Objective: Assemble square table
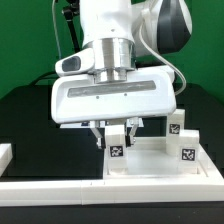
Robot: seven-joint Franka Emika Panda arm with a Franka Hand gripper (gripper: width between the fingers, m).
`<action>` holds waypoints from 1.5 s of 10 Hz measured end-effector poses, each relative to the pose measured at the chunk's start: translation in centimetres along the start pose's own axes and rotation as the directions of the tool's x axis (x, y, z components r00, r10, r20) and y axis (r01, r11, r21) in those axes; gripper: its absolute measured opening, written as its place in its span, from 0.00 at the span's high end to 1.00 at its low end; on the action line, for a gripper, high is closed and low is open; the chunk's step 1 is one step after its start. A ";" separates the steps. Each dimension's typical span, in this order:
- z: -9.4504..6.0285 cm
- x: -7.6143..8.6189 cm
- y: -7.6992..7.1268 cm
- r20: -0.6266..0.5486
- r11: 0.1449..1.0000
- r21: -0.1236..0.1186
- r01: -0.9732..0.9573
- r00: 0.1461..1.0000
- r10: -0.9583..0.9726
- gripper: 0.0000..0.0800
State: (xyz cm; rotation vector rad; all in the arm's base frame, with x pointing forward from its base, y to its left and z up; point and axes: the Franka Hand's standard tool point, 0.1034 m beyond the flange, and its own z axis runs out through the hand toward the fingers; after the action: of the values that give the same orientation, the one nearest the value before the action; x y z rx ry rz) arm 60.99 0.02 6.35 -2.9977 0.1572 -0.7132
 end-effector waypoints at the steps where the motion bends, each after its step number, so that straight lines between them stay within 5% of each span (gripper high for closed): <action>1: 0.3 -0.3 -0.1 -0.002 1.000 -0.002 0.003 1.000 -0.003 0.64; 5: 0.4 0.1 -0.5 -0.066 0.999 -0.040 -0.011 0.998 0.008 0.64; 7: 0.4 0.2 -0.5 -0.066 0.999 -0.041 -0.010 0.998 0.007 0.64; 9: 0.4 0.1 -0.5 -0.065 0.999 -0.041 -0.010 0.998 0.007 0.55; 10: 0.4 0.1 -0.5 -0.065 0.999 -0.041 -0.010 0.998 0.008 0.32; 11: 0.4 0.1 -0.5 -0.065 0.999 -0.041 -0.010 0.998 0.008 0.21; 15: 0.4 0.1 -0.5 -0.065 0.999 -0.041 -0.010 0.998 0.008 0.19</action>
Offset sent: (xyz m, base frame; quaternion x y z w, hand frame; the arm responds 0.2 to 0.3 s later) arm -0.0109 0.0035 -0.0299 -0.0639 -0.0217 0.0393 0.9969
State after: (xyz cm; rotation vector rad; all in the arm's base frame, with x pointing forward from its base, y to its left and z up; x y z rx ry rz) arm 61.34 0.52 6.08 -3.0120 0.1904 -0.8172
